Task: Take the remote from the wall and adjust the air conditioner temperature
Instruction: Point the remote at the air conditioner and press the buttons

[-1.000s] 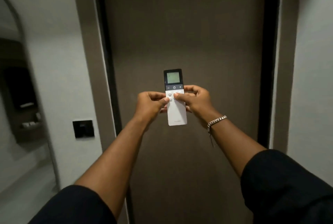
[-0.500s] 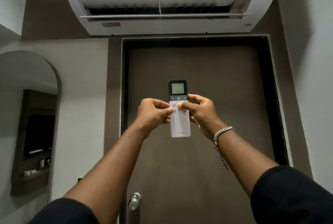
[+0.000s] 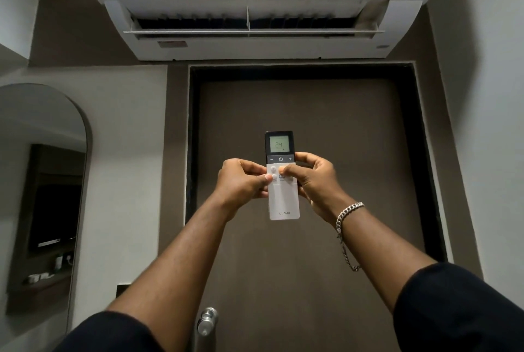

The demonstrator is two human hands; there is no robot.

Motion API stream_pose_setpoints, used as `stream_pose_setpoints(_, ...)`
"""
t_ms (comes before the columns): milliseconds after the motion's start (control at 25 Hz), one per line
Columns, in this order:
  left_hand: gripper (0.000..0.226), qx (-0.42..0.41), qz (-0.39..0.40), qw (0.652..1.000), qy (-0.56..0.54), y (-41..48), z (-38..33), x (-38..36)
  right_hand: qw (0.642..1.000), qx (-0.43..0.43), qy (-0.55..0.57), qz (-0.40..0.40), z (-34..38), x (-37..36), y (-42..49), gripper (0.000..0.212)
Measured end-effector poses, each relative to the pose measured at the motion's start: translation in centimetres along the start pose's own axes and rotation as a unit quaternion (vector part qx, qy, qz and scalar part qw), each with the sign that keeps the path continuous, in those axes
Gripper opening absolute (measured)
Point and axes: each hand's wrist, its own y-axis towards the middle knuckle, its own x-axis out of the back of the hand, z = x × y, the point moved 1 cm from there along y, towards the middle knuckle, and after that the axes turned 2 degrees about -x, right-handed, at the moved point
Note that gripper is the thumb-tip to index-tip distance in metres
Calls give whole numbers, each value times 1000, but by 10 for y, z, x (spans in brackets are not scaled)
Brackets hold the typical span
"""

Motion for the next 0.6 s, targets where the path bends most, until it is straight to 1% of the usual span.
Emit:
stream_pose_setpoints(280,20,-19,5,1000,0,4,-4,-5,1000,17,-11,3,6,6,1,28)
stream_pose_setpoints(600,26,-15,-1,1000,-5,5,-3,-7,1000,8,4,13,5,8,3,28)
